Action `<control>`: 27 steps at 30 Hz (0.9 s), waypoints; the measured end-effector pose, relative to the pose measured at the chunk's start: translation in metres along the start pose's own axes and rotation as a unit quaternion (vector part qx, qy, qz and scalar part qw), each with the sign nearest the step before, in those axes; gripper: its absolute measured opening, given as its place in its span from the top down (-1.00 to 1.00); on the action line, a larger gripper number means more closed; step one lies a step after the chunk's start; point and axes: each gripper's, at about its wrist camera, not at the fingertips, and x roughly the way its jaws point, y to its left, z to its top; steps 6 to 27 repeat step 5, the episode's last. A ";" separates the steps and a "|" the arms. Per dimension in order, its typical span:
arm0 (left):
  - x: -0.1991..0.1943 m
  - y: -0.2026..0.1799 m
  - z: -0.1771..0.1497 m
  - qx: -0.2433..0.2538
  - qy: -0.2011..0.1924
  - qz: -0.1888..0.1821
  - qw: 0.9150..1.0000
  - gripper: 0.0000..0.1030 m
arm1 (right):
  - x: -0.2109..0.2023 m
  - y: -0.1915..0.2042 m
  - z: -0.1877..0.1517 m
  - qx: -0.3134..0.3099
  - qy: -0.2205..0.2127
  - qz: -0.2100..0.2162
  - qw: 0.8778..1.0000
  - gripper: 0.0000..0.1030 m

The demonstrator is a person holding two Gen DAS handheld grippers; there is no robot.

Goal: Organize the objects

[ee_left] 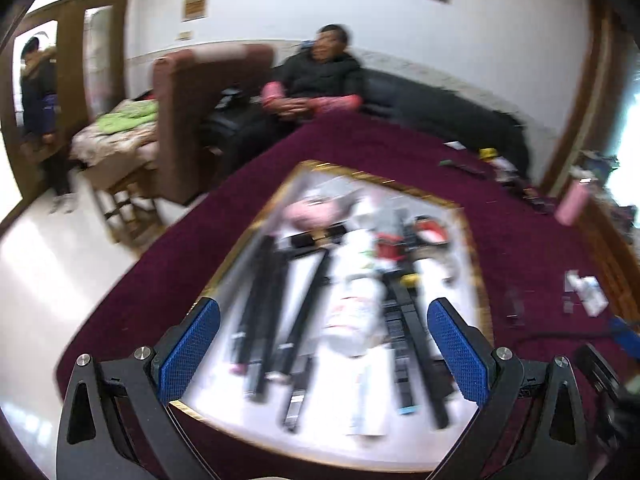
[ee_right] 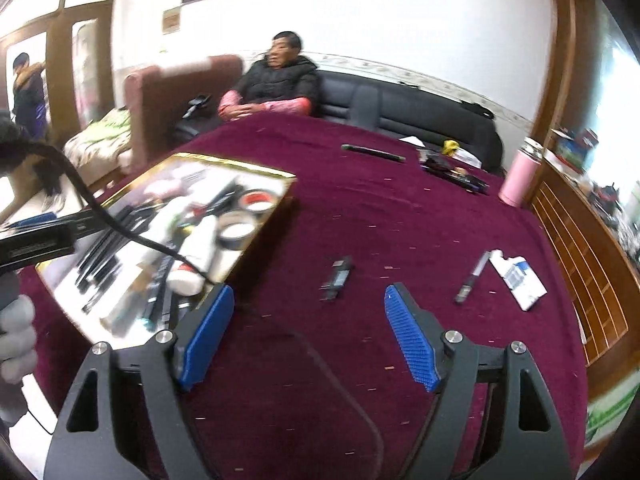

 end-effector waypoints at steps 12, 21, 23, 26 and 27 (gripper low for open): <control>-0.002 0.011 -0.006 -0.010 -0.023 0.039 0.999 -0.98 | 0.001 0.016 -0.004 -0.016 0.007 0.008 1.000 -0.53; -0.002 0.011 -0.006 -0.010 -0.023 0.039 0.999 -0.98 | 0.001 0.016 -0.004 -0.016 0.007 0.008 1.000 -0.53; -0.002 0.011 -0.006 -0.010 -0.023 0.039 0.999 -0.98 | 0.001 0.016 -0.004 -0.016 0.007 0.008 1.000 -0.53; -0.002 0.011 -0.006 -0.010 -0.023 0.039 0.999 -0.98 | 0.001 0.016 -0.004 -0.016 0.007 0.008 1.000 -0.53; -0.002 0.011 -0.006 -0.010 -0.023 0.039 0.999 -0.98 | 0.001 0.016 -0.004 -0.016 0.007 0.008 1.000 -0.53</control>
